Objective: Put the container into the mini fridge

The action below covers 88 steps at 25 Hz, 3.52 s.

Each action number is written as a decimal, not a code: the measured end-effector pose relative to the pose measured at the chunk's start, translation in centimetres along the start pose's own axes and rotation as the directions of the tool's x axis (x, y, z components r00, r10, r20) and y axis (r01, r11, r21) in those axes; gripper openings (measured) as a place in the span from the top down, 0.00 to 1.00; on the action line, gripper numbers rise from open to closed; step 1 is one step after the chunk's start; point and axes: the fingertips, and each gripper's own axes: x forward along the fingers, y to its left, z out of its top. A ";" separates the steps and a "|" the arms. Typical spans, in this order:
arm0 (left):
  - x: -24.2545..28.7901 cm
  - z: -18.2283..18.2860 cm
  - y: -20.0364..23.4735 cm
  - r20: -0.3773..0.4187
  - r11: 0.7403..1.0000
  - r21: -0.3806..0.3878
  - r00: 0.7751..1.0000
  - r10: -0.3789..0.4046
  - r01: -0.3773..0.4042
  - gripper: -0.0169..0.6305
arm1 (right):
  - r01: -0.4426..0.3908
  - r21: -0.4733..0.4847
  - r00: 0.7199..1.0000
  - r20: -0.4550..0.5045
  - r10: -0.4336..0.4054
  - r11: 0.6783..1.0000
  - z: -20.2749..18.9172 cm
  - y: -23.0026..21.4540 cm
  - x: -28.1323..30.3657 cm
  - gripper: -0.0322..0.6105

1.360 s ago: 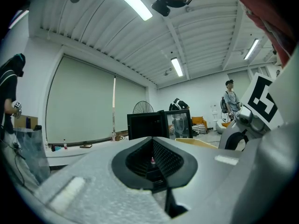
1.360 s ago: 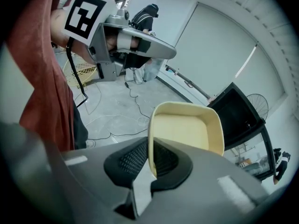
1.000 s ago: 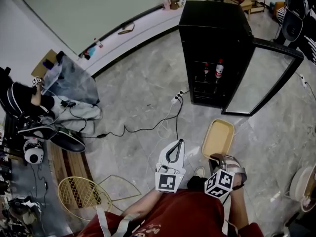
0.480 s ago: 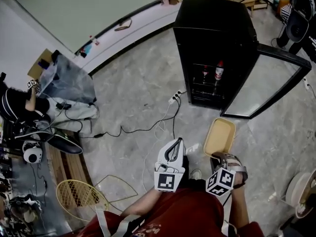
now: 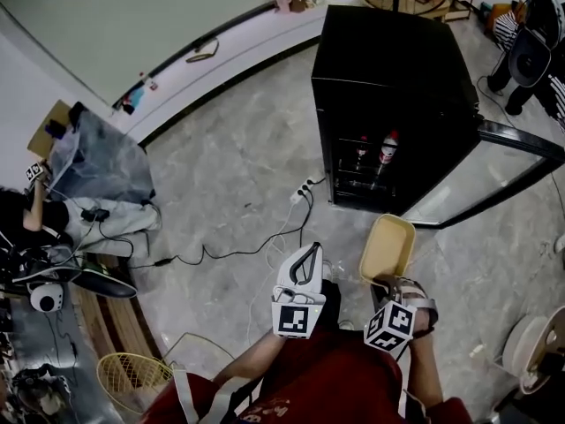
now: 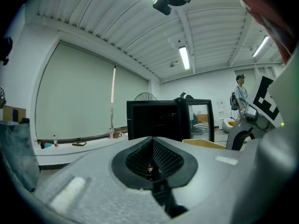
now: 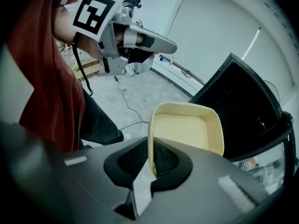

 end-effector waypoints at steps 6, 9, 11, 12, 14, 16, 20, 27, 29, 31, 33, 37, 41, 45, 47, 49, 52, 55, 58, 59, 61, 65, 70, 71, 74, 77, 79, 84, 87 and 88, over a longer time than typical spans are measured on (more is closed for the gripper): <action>5.2 0.0 3.6 0.008 0.999 -0.005 0.999 -0.034 0.034 0.97 | -0.007 0.023 1.000 -0.025 0.008 1.000 2.5 -4.7 2.9 0.92; 7.4 -0.2 5.0 0.008 0.998 -0.009 0.998 -0.055 0.055 0.97 | -0.010 0.040 0.999 -0.043 0.012 0.999 3.3 -6.6 4.3 0.92; 8.6 -0.2 5.7 0.009 0.998 -0.023 0.998 -0.066 0.066 0.97 | -0.007 0.048 0.999 -0.052 0.009 0.999 3.8 -7.8 5.1 0.92; 9.2 -0.3 6.0 0.010 0.997 -0.028 0.997 -0.073 0.073 0.97 | -0.005 0.051 0.998 -0.056 0.007 0.999 4.0 -8.4 5.5 0.92; 10.3 -0.3 6.9 0.018 0.996 -0.037 0.996 -0.083 0.084 0.97 | 0.000 0.056 0.998 -0.064 0.003 0.998 4.6 -9.6 6.3 0.92; 11.2 -0.7 8.2 0.022 0.996 -0.040 0.997 -0.080 0.081 0.97 | 0.007 0.059 0.998 -0.068 -0.003 0.998 5.3 -10.6 7.1 0.92; 13.0 -1.2 9.9 0.024 0.995 -0.003 0.995 -0.098 0.098 0.97 | 0.017 0.061 0.997 -0.070 -0.012 0.998 6.1 -11.8 8.2 0.92; 14.4 -1.0 9.8 0.030 0.994 -0.023 0.994 -0.102 0.103 0.97 | 0.007 0.077 0.996 -0.089 -0.001 0.997 5.7 -13.3 9.5 0.92; 14.7 -1.0 9.6 0.033 0.994 -0.026 0.994 -0.101 0.101 0.97 | 0.004 0.076 0.997 -0.084 0.002 0.997 5.7 -13.8 10.0 0.92; 15.0 -1.2 9.5 0.039 0.996 -0.030 0.995 -0.089 0.090 0.97 | 0.001 0.068 0.997 -0.076 0.004 0.998 5.6 -14.4 10.5 0.92; 15.6 -1.3 9.5 0.041 0.997 -0.028 0.997 -0.072 0.074 0.97 | -0.003 0.055 0.997 -0.071 0.007 0.998 5.4 -15.2 11.2 0.92; 16.8 -2.1 8.7 0.017 0.998 -0.013 0.998 -0.059 0.060 0.97 | -0.023 0.043 0.997 -0.067 0.026 0.999 4.4 -16.6 12.2 0.92; 18.1 -3.0 7.6 -0.019 0.999 -0.010 0.999 -0.047 0.047 0.97 | -0.029 0.026 0.998 -0.060 0.030 0.999 3.2 -18.6 13.5 0.92; 19.3 -3.7 6.6 -0.036 0.999 -0.007 0.998 -0.049 0.049 0.97 | -0.037 0.006 0.997 -0.068 0.038 0.999 2.4 -20.7 15.4 0.92; 19.8 -3.9 6.4 -0.046 0.999 -0.011 0.998 -0.047 0.047 0.97 | -0.044 0.014 0.997 -0.067 0.045 0.999 2.2 -21.9 16.3 0.92; 20.4 -3.9 6.3 -0.050 0.999 -0.008 0.998 -0.045 0.044 0.97 | -0.045 0.013 0.996 -0.072 0.045 0.999 1.9 -23.1 17.3 0.92; 21.2 -4.0 6.1 -0.061 0.999 -0.010 0.997 -0.039 0.038 0.97 | -0.040 -0.003 0.995 -0.087 0.039 0.999 1.4 -24.5 18.8 0.92; 21.9 -4.5 6.2 -0.080 0.999 -0.032 0.997 -0.021 0.019 0.97 | -0.034 -0.006 0.995 -0.090 0.033 0.999 1.1 -26.3 19.9 0.92; 22.0 -4.9 6.3 -0.093 0.998 -0.057 0.996 -0.007 0.002 0.97 | -0.038 -0.019 0.995 -0.095 0.036 0.999 1.0 -27.9 20.6 0.92; 21.9 -5.0 6.3 -0.097 0.998 -0.062 0.995 -0.004 -0.002 0.97 | -0.040 -0.021 0.994 -0.098 0.038 0.999 1.1 -28.5 20.9 0.92; 21.8 -5.5 6.6 -0.108 0.998 -0.069 0.994 0.003 -0.011 0.97 | -0.046 -0.019 0.994 -0.105 0.044 0.999 1.3 -29.7 21.7 0.92; 21.7 -6.4 7.3 -0.123 0.997 -0.064 0.992 0.024 -0.033 0.97 | -0.065 0.000 0.992 -0.109 0.065 0.998 1.3 -31.7 23.6 0.92; 21.1 -6.5 8.4 -0.128 0.994 -0.074 0.990 0.066 -0.076 0.97 | -0.067 0.005 0.990 -0.126 0.067 0.998 1.3 -33.0 25.6 0.92; 21.0 -6.4 8.7 -0.125 0.994 -0.074 0.989 0.076 -0.086 0.97 | -0.064 -0.003 0.990 -0.129 0.063 0.998 1.3 -33.2 26.0 0.92; 21.0 -6.4 9.0 -0.116 0.991 -0.079 0.989 0.097 -0.106 0.97 | -0.054 -0.014 0.990 -0.131 0.052 0.998 1.2 -33.8 26.9 0.92; 21.1 -6.2 8.9 -0.114 0.990 -0.079 0.988 0.107 -0.116 0.97 | -0.038 -0.013 0.991 -0.127 0.036 0.999 1.1 -34.7 27.5 0.92; 21.1 -6.0 9.1 -0.117 0.990 -0.070 0.987 0.112 -0.121 0.97 | -0.023 -0.016 0.992 -0.127 0.021 1.000 1.4 -35.5 27.9 0.92; 20.8 -5.8 9.2 -0.126 0.989 -0.071 0.985 0.121 -0.130 0.97 | 0.004 -0.017 0.989 -0.151 -0.007 1.000 1.8 -37.1 27.5 0.91; 20.9 -5.8 9.3 -0.119 0.990 -0.065 0.986 0.121 -0.129 0.97 | 0.013 -0.020 0.987 -0.162 -0.016 1.000 1.8 -37.9 27.5 0.91; 20.8 -5.8 9.3 -0.119 0.990 -0.062 0.986 0.120 -0.128 0.97 | 0.031 -0.021 0.985 -0.167 -0.034 0.999 1.9 -38.4 27.3 0.91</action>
